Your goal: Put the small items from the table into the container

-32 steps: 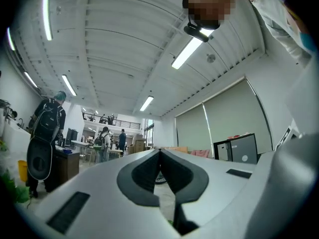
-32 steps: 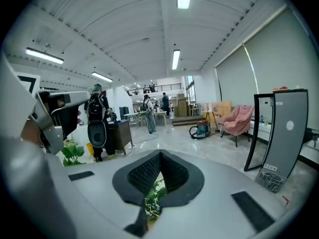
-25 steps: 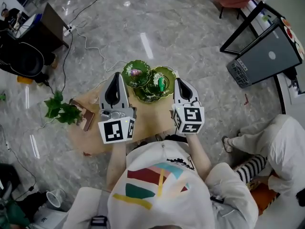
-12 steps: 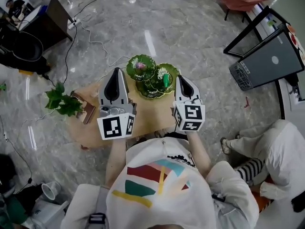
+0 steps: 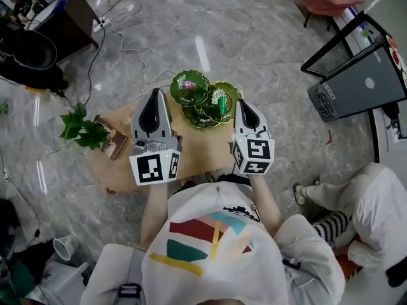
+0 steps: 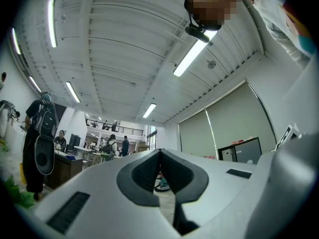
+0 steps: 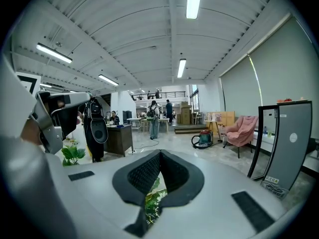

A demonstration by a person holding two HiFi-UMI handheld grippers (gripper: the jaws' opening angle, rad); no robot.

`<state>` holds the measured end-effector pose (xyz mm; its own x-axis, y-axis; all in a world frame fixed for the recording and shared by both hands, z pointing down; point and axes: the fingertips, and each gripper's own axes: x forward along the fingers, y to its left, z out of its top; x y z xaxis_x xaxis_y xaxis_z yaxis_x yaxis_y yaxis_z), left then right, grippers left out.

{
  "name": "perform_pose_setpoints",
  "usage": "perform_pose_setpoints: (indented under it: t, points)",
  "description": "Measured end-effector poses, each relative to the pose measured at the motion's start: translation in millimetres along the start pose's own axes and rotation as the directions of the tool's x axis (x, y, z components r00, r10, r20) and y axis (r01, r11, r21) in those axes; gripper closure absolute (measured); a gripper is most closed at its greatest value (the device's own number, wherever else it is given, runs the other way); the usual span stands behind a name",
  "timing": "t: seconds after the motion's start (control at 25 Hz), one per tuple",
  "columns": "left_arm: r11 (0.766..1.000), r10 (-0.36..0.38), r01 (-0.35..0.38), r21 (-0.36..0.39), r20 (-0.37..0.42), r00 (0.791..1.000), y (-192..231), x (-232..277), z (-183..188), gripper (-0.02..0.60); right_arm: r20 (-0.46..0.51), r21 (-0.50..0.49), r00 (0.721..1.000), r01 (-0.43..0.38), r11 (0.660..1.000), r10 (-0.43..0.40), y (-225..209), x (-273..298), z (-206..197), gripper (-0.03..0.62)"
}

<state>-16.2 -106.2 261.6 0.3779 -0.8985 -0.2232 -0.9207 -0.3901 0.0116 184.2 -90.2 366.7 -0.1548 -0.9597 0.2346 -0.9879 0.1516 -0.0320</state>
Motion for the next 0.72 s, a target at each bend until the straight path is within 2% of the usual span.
perform_pose_setpoints:
  t: [0.24,0.48,0.6,0.68,0.72]
  points:
    - [0.999,0.049,-0.049,0.007,0.002,0.999,17.4,-9.2,2.0,0.574,0.007,0.004,0.999,-0.041,0.999,0.041,11.0,2.9,0.7,0.582]
    - [0.988,0.15,-0.15,0.03,-0.013,0.989,51.7,-35.8,2.2,0.574,-0.019,-0.01,0.987,-0.157,0.988,0.157,48.8,14.1,-5.6,0.582]
    - [0.978,0.203,-0.202,0.045,-0.024,0.979,77.5,-49.5,-1.0,0.574,-0.049,-0.005,0.965,-0.26,0.966,0.259,85.0,27.4,-15.5,0.58]
    - [0.964,0.262,-0.259,0.055,-0.054,0.964,95.8,-67.0,-6.9,0.574,-0.094,0.021,0.934,-0.346,0.938,0.346,116.8,35.4,-30.5,0.572]
    - [0.954,0.297,-0.293,0.061,-0.075,0.952,105.2,-79.2,-11.7,0.574,-0.117,0.039,0.915,-0.383,0.923,0.385,134.2,38.7,-40.4,0.54]
